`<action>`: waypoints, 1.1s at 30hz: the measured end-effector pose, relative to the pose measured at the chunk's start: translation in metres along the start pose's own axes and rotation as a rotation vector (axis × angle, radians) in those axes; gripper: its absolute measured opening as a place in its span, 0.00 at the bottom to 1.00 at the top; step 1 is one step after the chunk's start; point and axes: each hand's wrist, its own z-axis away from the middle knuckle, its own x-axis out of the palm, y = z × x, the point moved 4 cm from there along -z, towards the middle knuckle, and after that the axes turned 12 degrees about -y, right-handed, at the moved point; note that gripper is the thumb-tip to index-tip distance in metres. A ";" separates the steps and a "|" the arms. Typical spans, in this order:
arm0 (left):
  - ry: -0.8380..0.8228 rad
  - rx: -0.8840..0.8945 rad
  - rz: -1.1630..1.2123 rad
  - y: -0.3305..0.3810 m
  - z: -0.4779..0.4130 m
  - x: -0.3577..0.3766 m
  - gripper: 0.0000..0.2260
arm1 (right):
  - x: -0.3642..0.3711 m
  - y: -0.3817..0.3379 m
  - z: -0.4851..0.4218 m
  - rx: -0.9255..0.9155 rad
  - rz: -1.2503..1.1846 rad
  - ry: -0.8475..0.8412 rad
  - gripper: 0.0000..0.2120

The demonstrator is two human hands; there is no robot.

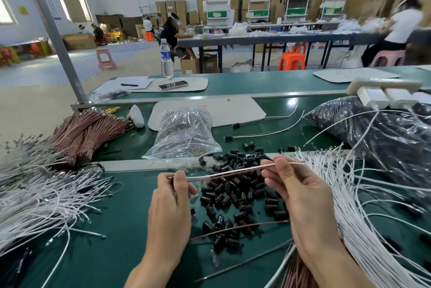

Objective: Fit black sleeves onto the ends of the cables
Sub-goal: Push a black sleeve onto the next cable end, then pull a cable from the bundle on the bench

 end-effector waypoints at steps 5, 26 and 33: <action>-0.127 0.048 0.212 0.045 -0.047 0.031 0.20 | -0.008 -0.043 -0.062 -0.071 -0.094 -0.021 0.12; -0.910 0.073 -0.465 0.080 -0.031 0.078 0.13 | -0.054 -0.017 -0.077 0.102 -0.101 0.061 0.09; -1.079 0.104 -0.960 0.098 -0.003 0.117 0.12 | -0.046 -0.009 -0.058 0.119 -0.015 0.110 0.13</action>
